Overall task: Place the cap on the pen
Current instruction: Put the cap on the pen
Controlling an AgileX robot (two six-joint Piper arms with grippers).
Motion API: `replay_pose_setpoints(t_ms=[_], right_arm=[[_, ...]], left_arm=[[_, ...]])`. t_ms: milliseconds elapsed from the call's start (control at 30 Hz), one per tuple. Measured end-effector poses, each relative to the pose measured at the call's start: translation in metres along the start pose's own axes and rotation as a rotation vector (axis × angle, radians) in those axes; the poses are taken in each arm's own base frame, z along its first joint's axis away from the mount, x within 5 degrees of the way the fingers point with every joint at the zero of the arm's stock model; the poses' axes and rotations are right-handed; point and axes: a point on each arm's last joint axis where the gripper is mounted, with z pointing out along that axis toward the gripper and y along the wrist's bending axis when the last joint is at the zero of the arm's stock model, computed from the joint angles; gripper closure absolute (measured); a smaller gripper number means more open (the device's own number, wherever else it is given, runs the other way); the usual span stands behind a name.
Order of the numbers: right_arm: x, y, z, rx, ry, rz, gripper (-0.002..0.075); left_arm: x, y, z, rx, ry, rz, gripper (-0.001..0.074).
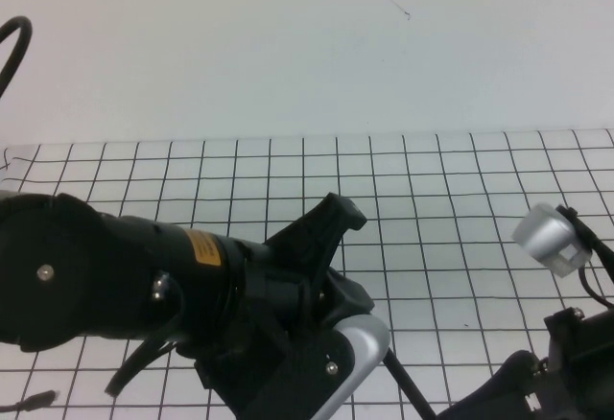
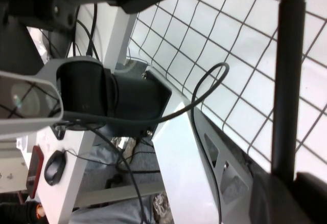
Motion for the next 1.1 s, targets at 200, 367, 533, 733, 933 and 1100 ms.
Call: replay_pose_setpoints(t_ms=[200,367,533,733,933,1100], right_arm=[[-0.004,0.001,0.0,-0.01,-0.044,-0.011,0.0729],[-0.003,0.002,0.0,-0.018,-0.029,-0.034,0.0729],[-0.002,0.002,0.0,-0.018,-0.023,-0.063,0.0728],[-0.002,0.0,0.0,0.003,-0.025,-0.07,0.0728],[-0.004,-0.008,0.0,0.085,-0.038,-0.033,0.0728],[-0.006,-0.013,-0.001,0.15,-0.066,-0.029,0.0727]], left_arm=[[0.002,0.001,0.0,-0.014,0.015,0.0,0.0661],[0.003,0.001,0.0,-0.009,0.015,-0.121,0.0661],[0.003,0.0,0.0,-0.001,0.015,-0.174,0.0661],[0.002,0.002,0.0,-0.02,0.012,-0.27,0.0584],[0.001,0.007,-0.001,-0.075,0.006,-0.44,0.0468],[0.001,0.009,-0.006,-0.1,0.007,-0.489,0.0459]])
